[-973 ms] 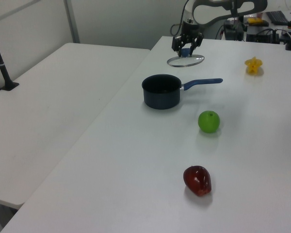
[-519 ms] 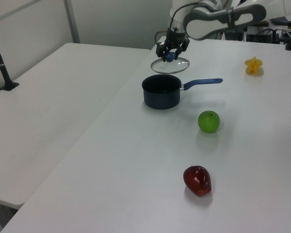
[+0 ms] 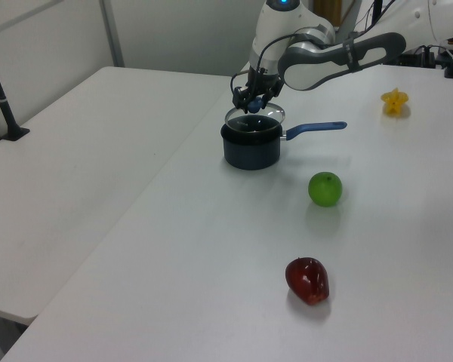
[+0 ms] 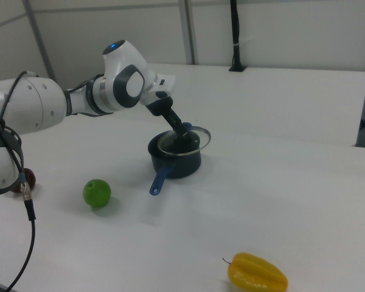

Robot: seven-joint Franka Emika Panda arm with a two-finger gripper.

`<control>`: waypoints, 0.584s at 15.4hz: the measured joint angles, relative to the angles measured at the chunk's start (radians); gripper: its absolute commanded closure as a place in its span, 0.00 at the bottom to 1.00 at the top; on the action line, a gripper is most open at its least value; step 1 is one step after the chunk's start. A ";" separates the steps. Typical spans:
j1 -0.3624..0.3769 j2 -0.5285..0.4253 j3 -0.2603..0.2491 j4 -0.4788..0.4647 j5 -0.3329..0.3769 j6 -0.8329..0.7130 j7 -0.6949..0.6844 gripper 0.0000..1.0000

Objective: Close lid
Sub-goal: 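Lift the glass lid and carry it over the black saucepan, then lower the lid onto the saucepan rim and align it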

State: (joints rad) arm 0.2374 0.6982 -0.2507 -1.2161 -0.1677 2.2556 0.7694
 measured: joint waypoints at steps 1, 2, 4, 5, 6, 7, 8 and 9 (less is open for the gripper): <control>0.003 0.000 0.000 0.000 -0.003 0.000 0.004 0.64; 0.006 0.000 0.000 0.000 -0.007 0.000 0.010 0.64; 0.008 0.000 0.000 0.000 -0.021 0.000 0.031 0.63; 0.009 0.000 0.000 0.000 -0.029 0.000 0.041 0.63; 0.013 0.000 0.000 0.000 -0.037 0.000 0.047 0.62; 0.019 0.000 0.000 0.000 -0.041 0.000 0.053 0.62; 0.027 0.000 0.000 0.000 -0.044 0.000 0.065 0.62; 0.036 0.000 0.000 -0.001 -0.046 0.000 0.079 0.62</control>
State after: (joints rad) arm 0.2733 0.6983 -0.2506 -1.2174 -0.2133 2.2556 0.8483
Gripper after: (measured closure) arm 0.410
